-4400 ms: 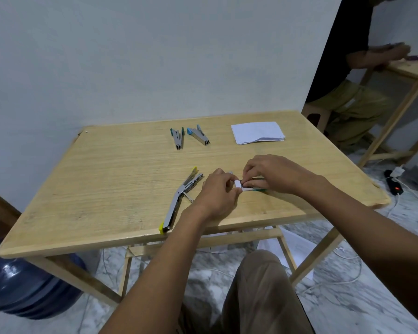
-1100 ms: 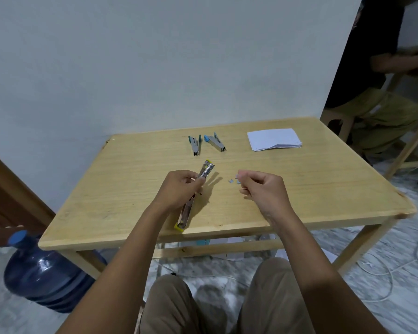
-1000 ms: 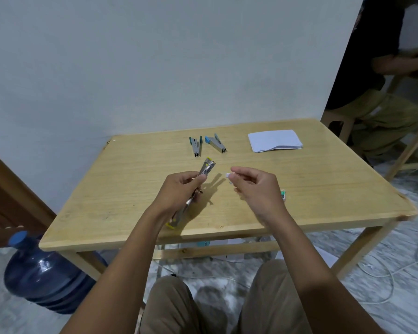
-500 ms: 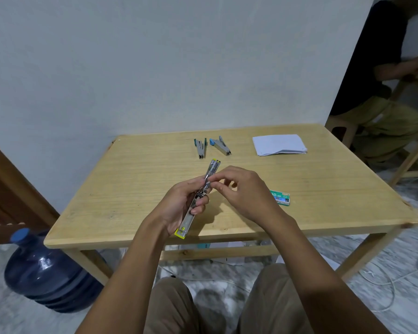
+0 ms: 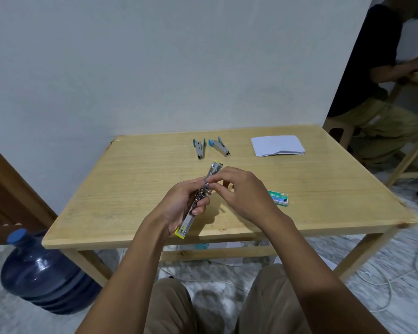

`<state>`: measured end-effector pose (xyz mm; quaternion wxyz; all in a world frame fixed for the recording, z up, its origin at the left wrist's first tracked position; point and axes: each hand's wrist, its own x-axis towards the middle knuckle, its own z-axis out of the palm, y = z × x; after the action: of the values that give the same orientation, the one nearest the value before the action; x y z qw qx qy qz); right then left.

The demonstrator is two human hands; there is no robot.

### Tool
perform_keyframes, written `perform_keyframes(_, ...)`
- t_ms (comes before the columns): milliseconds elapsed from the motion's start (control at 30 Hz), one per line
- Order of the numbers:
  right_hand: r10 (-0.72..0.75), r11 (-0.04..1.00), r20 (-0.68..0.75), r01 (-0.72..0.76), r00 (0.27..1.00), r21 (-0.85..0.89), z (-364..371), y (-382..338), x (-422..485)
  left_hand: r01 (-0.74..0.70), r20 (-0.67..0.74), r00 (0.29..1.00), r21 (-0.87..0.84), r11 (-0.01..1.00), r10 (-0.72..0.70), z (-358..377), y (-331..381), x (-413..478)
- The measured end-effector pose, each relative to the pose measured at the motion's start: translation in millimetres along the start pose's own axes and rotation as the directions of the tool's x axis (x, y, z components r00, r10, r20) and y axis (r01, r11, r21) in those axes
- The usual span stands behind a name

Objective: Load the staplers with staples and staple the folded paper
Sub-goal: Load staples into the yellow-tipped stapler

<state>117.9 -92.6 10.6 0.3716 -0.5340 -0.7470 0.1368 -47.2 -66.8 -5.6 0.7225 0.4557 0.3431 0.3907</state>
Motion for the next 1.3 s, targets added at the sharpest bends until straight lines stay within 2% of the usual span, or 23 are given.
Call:
perform_keyframes(267,0.019,0.994,0.009,-0.018,1.000,-0.109,2.4,0.2,-1.3,0.027,-0.016,1.000,0.007,1.000,-0.027,4.8,-0.4,2.1)
perform_keyframes(633,0.139,0.990,-0.159,-0.134,0.977,0.043,4.1,6.3,-8.4,0.062,-0.028,0.998,0.003,0.998,-0.062,8.5,-0.8,2.9)
perform_keyframes(700,0.127,0.991,-0.150,-0.118,0.980,0.068,3.7,9.9,-13.9,0.066,-0.033,0.997,0.023,0.998,-0.065,8.8,0.4,1.5)
perform_keyframes(767,0.090,0.994,-0.075,-0.085,0.993,0.069,4.4,13.2,-19.2,0.069,-0.036,0.997,0.051,0.996,-0.067,8.0,1.5,1.2)
perform_keyframes(900,0.015,0.999,0.075,-0.013,0.997,-0.031,8.1,18.4,-25.1,0.076,-0.029,0.997,0.081,0.994,-0.074,8.3,1.3,0.6)
perform_keyframes(1100,-0.091,0.968,0.106,0.113,0.990,-0.222,2.2,19.4,-21.1,0.094,-0.040,0.995,0.077,0.993,-0.091,9.0,2.6,-1.9)
perform_keyframes(1300,-0.017,0.921,0.115,0.060,0.993,-0.384,-6.3,19.3,-15.9,0.114,-0.088,0.990,0.024,0.993,-0.111,7.4,2.4,-1.7)
